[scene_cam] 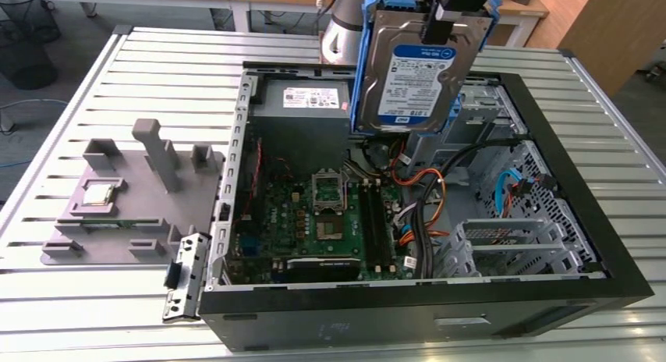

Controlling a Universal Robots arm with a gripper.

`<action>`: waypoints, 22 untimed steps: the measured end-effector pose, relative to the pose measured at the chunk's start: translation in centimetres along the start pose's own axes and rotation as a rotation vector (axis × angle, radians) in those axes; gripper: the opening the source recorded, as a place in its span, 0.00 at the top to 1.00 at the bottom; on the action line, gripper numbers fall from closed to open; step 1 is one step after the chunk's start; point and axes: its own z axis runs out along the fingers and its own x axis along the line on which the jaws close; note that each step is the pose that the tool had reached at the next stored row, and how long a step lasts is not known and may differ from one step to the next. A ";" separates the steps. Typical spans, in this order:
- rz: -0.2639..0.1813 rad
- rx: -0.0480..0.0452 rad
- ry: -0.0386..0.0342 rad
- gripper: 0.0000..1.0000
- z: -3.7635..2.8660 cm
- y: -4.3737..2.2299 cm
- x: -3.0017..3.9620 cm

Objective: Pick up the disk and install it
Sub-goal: 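Pick up the disk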

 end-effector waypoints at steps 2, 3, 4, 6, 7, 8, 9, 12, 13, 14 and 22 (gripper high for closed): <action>0.000 0.0000 0.0000 0.65 -0.02 -0.01 0.36; 0.000 -0.0001 -0.0001 0.65 -0.02 -0.02 0.55; 0.000 0.0000 -0.0003 0.65 -0.02 -0.02 0.75; 0.000 0.0000 -0.0005 0.65 -0.03 -0.03 1.18; 0.000 -0.0001 -0.0006 0.65 -0.04 -0.04 1.39; 0.000 0.0000 -0.0006 0.65 -0.04 -0.05 1.62; 0.000 0.0000 -0.0007 0.65 -0.05 -0.05 1.82; 0.000 0.0000 -0.0009 0.65 -0.05 -0.08 2.37; 0.000 0.0000 -0.0010 0.65 -0.05 -0.08 2.55; 0.000 0.0000 -0.0009 0.65 -0.06 -0.10 2.74; 0.000 -0.0001 -0.0019 0.65 -0.07 -0.25 4.66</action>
